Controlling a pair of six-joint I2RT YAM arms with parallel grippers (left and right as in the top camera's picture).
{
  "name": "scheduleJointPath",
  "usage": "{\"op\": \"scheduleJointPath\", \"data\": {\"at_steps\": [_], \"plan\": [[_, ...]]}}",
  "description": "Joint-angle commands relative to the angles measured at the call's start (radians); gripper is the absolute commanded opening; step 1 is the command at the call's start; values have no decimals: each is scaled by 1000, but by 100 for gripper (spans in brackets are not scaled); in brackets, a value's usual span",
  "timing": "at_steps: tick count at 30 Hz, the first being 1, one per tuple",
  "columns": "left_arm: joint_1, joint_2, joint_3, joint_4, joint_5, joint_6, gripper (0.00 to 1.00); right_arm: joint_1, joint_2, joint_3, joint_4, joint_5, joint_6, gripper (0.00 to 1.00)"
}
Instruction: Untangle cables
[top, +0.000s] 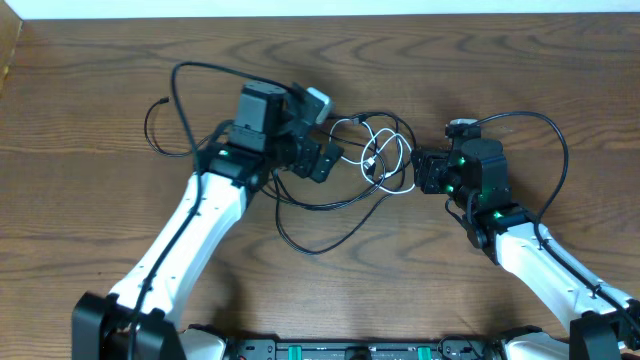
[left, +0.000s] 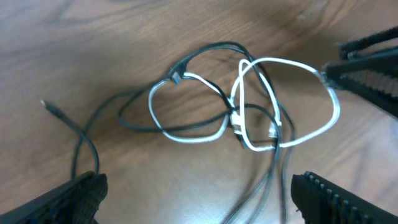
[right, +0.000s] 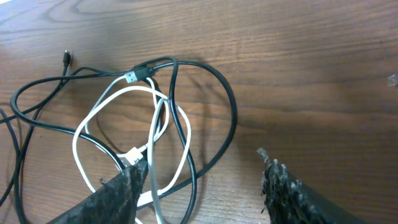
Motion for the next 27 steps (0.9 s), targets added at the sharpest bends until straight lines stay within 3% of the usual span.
{"op": "scheduleJointPath", "data": {"at_steps": [1,7,15,23,27], "plan": [[-30,73,2,66,-66,56,100,1,1,-5,5,-11,0,61],[-58,216,71,117,-66,177,98,1,1,-5,5,-10,0,62],[-72,416,317,-68,-74,282,98,1,2,-5,6,-10,-1,63],[-157,448,352,-97,-198,433,98,1,2,-5,10,-10,-1,64],[-193,450,352,-62,-248,448,98,1,2,-5,12,-10,-1,64]]}}
